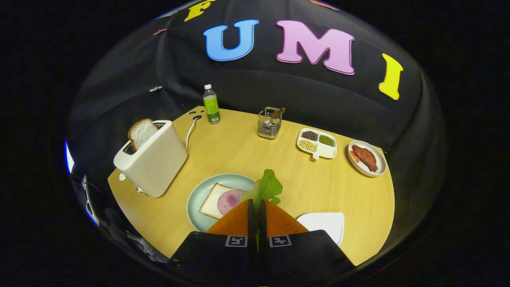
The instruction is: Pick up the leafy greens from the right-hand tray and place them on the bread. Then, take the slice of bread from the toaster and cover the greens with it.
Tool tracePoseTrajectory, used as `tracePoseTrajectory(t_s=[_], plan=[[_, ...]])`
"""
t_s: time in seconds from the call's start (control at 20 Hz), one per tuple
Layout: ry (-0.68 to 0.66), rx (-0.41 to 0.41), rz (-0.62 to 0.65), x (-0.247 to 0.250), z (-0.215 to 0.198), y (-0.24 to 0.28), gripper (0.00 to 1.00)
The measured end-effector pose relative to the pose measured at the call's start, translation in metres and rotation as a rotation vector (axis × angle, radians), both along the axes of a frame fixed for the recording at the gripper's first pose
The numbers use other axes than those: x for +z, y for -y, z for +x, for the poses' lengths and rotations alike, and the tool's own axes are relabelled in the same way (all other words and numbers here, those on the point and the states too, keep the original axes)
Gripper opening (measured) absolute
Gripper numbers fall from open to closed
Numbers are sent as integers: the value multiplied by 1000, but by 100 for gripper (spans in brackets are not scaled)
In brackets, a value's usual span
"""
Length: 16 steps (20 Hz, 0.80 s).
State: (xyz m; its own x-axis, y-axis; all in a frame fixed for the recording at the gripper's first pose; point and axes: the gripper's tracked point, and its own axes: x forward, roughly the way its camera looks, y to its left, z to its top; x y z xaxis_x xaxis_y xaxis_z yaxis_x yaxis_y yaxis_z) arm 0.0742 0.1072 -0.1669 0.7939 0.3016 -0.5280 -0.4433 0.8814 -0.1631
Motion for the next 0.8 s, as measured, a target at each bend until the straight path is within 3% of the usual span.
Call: tracePoseTrajectory(t_s=[0.3, 0.55, 0.8], plan=[[-20, 33, -67, -35, 13, -40, 5], [-43, 14, -30, -48, 22, -58, 5], [-70, -6, -21, -63, 24, -64, 14]])
